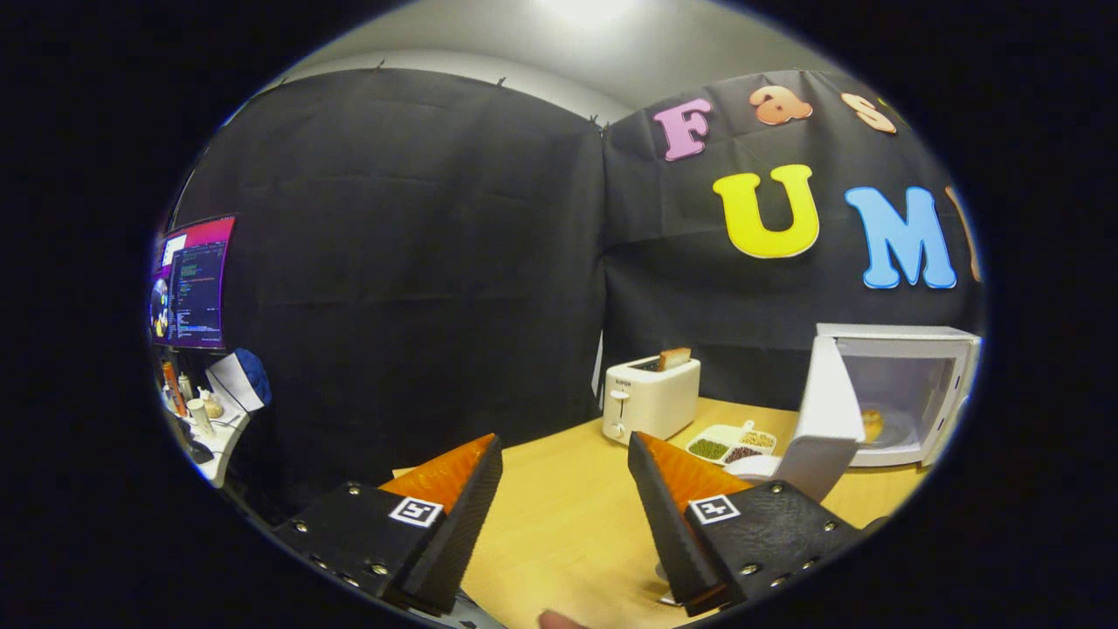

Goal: Open the microwave, put the food inside, and close the microwave door.

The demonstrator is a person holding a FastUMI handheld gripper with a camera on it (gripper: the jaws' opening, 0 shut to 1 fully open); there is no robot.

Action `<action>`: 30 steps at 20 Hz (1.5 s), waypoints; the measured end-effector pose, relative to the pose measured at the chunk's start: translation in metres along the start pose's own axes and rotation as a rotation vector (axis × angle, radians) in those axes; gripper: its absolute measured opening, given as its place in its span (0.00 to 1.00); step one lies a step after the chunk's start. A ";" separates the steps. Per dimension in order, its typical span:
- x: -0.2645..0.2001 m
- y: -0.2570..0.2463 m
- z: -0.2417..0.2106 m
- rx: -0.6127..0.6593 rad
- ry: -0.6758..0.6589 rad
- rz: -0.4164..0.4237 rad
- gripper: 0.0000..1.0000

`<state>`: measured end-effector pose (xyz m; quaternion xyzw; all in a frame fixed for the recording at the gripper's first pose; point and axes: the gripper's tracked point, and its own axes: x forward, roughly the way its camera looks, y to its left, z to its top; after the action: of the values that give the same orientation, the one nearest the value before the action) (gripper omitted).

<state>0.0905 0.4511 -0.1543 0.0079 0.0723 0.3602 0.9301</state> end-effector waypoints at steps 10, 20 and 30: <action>-0.049 -0.100 -0.026 0.006 0.006 -0.285 0.01; -0.146 -0.332 -0.025 0.096 0.022 -0.709 0.01; -0.122 -0.449 -0.021 0.079 0.020 -0.821 0.01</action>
<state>0.2988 0.0365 -0.1893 0.0104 0.0924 -0.0440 0.9947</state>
